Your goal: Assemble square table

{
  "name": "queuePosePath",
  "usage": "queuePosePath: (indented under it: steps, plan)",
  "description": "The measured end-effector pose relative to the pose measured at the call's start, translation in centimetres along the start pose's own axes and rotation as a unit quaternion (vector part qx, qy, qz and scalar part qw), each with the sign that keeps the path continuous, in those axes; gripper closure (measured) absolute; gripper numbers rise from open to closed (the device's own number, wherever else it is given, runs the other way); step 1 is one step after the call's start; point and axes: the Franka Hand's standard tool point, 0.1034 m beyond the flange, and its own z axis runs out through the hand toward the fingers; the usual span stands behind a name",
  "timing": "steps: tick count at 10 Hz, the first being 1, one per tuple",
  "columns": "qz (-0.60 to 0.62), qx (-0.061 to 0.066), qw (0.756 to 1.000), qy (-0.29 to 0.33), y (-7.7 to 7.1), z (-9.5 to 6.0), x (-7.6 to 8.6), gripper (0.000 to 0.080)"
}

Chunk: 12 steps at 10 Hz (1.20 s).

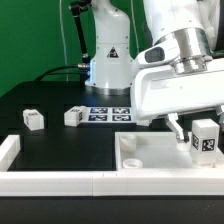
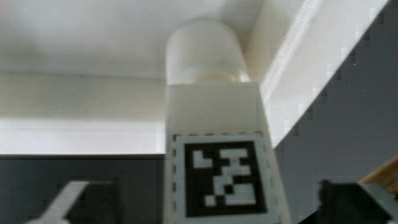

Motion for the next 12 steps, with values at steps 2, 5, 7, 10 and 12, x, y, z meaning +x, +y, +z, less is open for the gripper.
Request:
queuePosePath:
  steps: [2, 5, 7, 10, 12]
  plan:
    - [0.0, 0.0, 1.0, 0.0, 0.0, 0.0, 0.0, 0.0188]
    - [0.0, 0.0, 1.0, 0.0, 0.0, 0.0, 0.0, 0.0152]
    - [0.001, 0.0, 1.0, -0.002, 0.0, 0.0, -0.1, 0.0151]
    - [0.057, 0.016, 0.996, -0.063, 0.2, -1.9, 2.0, 0.0151]
    - [0.07, 0.03, 0.991, -0.111, -0.1, -1.6, 1.2, 0.0151]
